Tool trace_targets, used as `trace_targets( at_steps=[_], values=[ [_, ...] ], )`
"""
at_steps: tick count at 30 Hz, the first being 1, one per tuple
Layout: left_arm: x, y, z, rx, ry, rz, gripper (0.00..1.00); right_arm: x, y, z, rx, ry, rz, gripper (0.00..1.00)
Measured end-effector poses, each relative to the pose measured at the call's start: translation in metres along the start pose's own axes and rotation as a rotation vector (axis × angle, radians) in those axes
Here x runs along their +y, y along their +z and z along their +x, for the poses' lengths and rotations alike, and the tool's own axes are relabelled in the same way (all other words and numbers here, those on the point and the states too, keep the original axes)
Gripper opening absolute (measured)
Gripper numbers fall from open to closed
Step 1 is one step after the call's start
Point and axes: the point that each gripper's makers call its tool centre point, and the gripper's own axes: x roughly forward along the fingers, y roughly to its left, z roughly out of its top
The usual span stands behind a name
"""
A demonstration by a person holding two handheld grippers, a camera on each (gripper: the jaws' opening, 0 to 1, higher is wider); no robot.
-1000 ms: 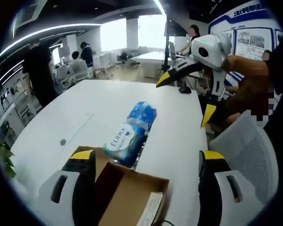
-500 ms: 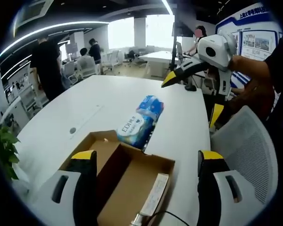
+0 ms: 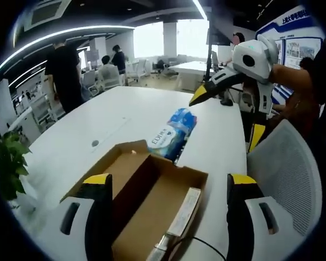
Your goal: Operate the shoe box by opening the lid, removing the specified soft item, and placing it in the target area until the item is outside and the box remains undamaged.
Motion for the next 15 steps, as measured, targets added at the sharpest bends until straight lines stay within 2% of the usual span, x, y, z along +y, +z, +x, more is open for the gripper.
trace_targets(
  at_steps=[6,15],
  values=[
    [0.007,-0.01,-0.009,0.0,0.032,-0.023,0.85,0.007,0.013,0.015,-0.016,0.012,-0.05,0.87],
    [0.016,-0.02,-0.019,-0.001,0.07,-0.038,0.79,0.019,0.021,0.036,-0.001,0.065,-0.092,0.84]
  ],
)
